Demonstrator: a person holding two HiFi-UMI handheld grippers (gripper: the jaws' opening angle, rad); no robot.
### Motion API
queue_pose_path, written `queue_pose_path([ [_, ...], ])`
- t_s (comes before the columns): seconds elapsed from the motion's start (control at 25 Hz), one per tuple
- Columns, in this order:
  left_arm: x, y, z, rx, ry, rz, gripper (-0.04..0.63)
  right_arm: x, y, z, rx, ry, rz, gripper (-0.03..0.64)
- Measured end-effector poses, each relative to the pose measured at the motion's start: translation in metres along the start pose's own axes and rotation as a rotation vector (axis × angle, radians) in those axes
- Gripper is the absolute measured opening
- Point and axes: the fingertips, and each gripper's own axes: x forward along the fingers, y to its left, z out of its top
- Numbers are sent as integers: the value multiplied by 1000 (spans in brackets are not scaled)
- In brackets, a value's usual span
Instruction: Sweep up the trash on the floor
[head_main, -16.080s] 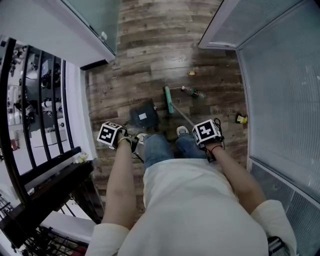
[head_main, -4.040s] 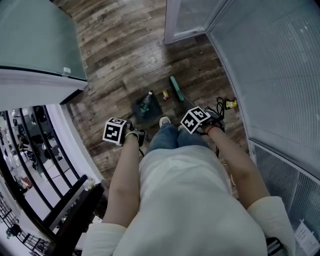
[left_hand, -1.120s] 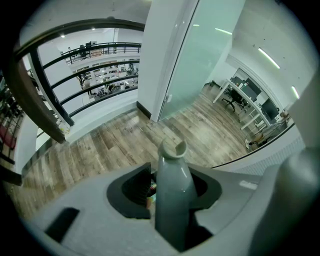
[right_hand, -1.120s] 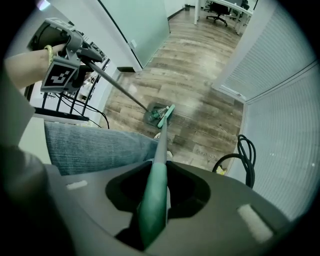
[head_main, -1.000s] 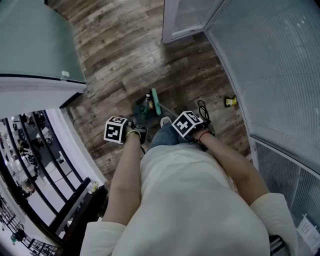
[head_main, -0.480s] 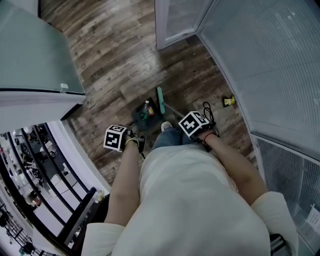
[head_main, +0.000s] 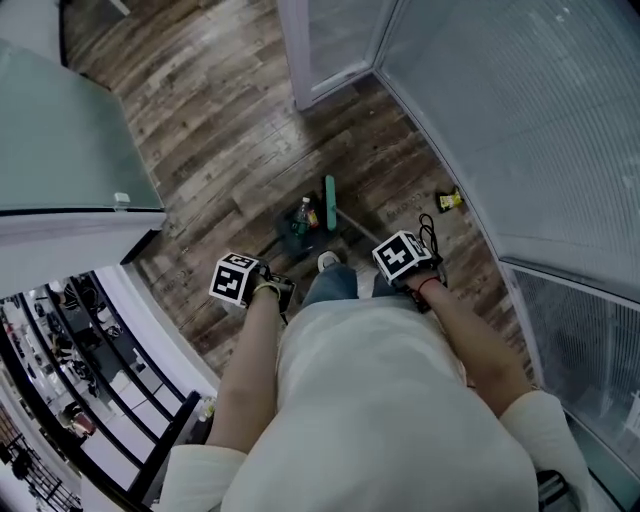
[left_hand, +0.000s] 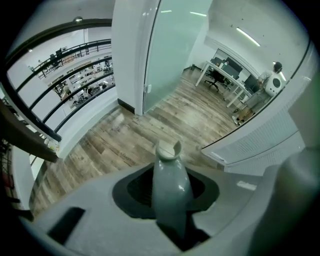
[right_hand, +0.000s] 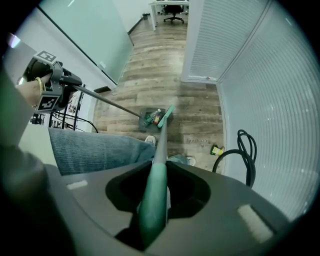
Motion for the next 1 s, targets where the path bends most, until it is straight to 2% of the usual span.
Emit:
queue_pose_path([
  [0.4, -7, -75, -44, 151, 44, -66, 86, -8, -52, -46, 217, -69, 56, 98],
  [1.0, -23, -179, -140, 343, 84, -85, 86, -26, -164, -145, 471, -111, 47, 98],
])
